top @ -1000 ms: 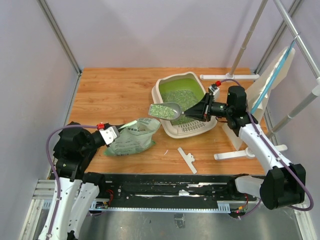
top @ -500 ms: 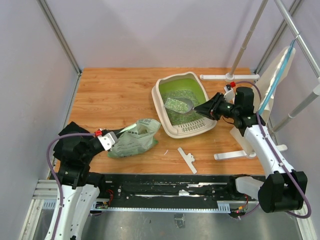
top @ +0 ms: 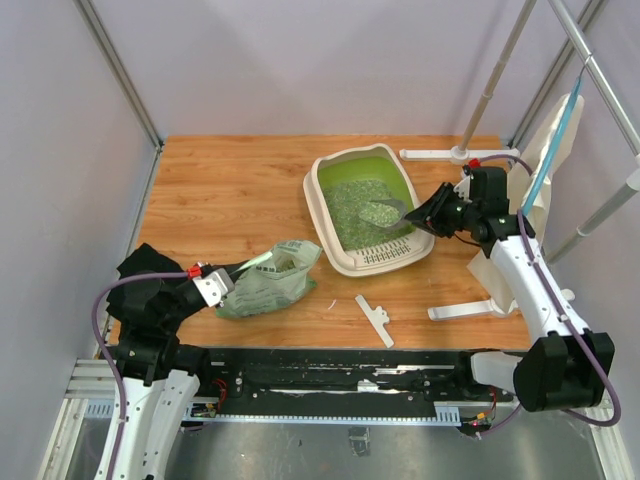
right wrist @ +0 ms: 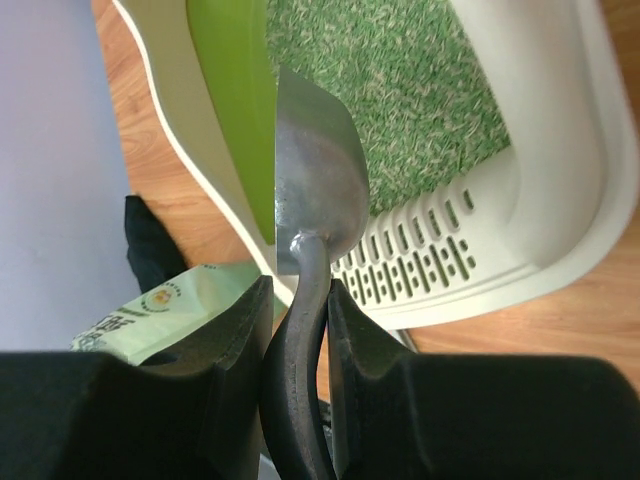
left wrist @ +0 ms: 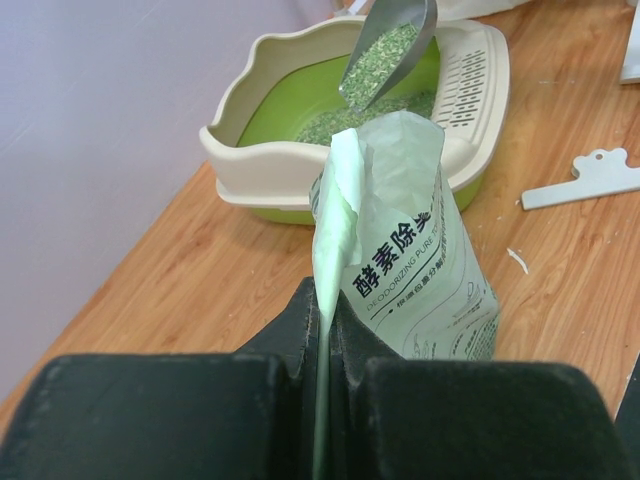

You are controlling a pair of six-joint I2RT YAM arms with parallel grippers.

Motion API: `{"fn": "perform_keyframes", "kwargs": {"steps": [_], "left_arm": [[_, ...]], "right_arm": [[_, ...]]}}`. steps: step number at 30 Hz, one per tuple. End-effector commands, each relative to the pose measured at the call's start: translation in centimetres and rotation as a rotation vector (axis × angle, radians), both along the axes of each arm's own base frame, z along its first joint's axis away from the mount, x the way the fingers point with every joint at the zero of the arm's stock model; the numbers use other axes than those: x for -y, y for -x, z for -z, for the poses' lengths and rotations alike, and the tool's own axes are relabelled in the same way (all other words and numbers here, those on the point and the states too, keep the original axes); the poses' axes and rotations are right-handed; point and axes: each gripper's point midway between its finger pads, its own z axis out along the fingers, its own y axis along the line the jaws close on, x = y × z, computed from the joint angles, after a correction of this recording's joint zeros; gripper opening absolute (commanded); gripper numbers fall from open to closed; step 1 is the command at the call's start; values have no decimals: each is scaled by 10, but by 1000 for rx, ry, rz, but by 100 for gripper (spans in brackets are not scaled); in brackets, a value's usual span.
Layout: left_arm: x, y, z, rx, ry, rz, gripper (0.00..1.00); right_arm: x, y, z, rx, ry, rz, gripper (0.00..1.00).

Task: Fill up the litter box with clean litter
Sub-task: Pour the cat litter into the litter box.

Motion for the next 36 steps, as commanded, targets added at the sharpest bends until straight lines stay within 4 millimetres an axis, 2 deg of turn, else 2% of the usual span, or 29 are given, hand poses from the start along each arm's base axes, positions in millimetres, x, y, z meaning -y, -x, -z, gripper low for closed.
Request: {"fn": "perform_keyframes", "kwargs": {"steps": [1,13,18,22,26,29,36], "left_arm": [[2,8,-63,255,26,21,1],[-2,11,-75,262,21,0,1],[-4,11,-76,265,15,-12,1],[-3,11,-76,264,17,-7,1],[-3,9,-76,262,14,-7,1],[-3,9,-74,260,13,-8,1],[-1,7,-71,253,15,-1,1]], "right_arm": [[12,-24,-23,86,93,10,1],[-13,-92,-50,167,173,-2,1],[-7,-119,-60,213,210,56,1],[0,-130,-63,235,223,112,1],[15,-131,-54,234,276,180,1],[27,-124,-47,235,321,215,1],[36,-88,-38,229,357,199,1]]}}
